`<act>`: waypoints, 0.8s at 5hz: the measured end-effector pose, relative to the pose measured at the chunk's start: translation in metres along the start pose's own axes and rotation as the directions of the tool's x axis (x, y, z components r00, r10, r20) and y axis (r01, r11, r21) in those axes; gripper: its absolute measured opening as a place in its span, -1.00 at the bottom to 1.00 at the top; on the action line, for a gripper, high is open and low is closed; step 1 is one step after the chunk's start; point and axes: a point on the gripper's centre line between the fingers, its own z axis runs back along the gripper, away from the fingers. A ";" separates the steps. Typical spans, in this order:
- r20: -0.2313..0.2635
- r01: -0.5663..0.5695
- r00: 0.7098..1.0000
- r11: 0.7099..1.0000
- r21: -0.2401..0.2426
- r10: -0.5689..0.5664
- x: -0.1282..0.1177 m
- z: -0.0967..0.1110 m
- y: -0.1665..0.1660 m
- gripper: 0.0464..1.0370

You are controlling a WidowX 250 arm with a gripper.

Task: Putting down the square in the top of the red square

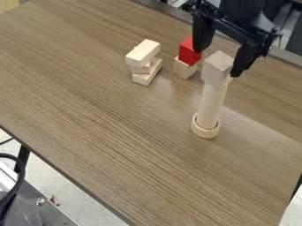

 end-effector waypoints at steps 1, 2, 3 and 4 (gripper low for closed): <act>-0.024 0.002 1.000 1.000 0.002 -0.002 -0.003 -0.015 0.004 0.85; -0.038 -0.018 0.999 1.000 0.001 0.018 -0.006 -0.022 0.012 0.28; -0.039 -0.017 0.999 1.000 -0.006 0.016 -0.005 -0.021 0.015 0.10; -0.037 -0.012 0.999 1.000 -0.021 0.011 -0.003 -0.017 0.015 0.10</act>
